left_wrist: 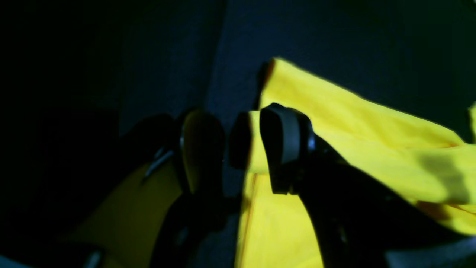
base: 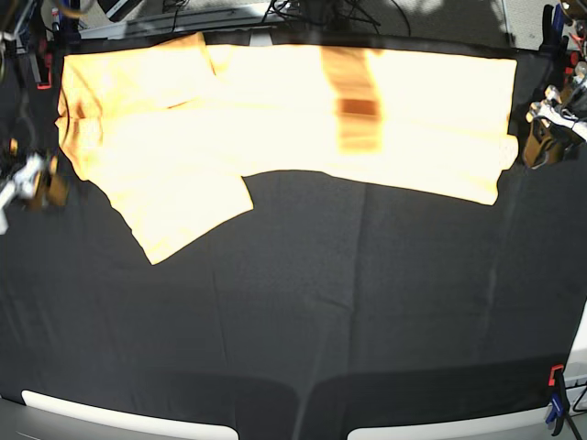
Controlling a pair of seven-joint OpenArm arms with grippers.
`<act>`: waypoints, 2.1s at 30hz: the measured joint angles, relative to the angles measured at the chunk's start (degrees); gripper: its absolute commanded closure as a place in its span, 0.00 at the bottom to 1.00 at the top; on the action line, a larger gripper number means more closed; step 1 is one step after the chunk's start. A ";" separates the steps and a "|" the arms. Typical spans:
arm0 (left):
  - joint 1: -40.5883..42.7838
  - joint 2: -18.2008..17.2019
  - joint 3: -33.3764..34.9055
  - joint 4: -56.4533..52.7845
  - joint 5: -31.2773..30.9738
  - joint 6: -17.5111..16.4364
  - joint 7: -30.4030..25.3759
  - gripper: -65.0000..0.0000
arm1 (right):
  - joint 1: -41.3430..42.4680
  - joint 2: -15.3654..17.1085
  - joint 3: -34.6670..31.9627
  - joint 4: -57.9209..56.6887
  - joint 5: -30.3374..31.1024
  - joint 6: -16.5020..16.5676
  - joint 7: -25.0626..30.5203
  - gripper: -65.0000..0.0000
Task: Layout the t-shirt on the table in an organized manner, then fold the t-shirt properly
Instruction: 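Release the folded edge and lower both grippers onto the shirt's ends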
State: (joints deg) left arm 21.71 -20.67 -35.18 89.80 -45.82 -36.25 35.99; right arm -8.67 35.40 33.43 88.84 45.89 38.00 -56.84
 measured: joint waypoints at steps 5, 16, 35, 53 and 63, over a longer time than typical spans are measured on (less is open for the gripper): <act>-0.98 2.25 -0.09 0.83 -0.92 -3.02 0.07 0.61 | 9.35 -0.20 -11.87 -4.55 -0.63 -4.00 -2.10 0.56; -7.17 11.74 3.74 5.53 4.15 -3.04 1.92 0.61 | 30.47 -1.62 -32.96 -25.68 -9.88 -8.72 -2.62 0.56; -7.13 11.76 13.75 5.53 12.70 -3.19 -2.84 0.61 | 42.80 -12.39 -34.07 -44.98 -19.39 -8.70 -2.25 0.56; -7.13 11.76 13.70 5.53 12.68 -3.19 -2.95 0.61 | 42.97 -12.57 -43.06 -44.89 -25.11 -8.68 1.51 0.61; -7.13 11.74 13.70 5.53 12.70 -3.19 -2.95 0.61 | 43.15 -12.48 -45.77 -44.85 -24.90 -7.80 1.92 1.00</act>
State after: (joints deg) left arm 14.59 -8.93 -21.47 95.33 -33.12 -39.44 33.04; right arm 34.48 22.92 -12.34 43.99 20.99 30.20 -54.92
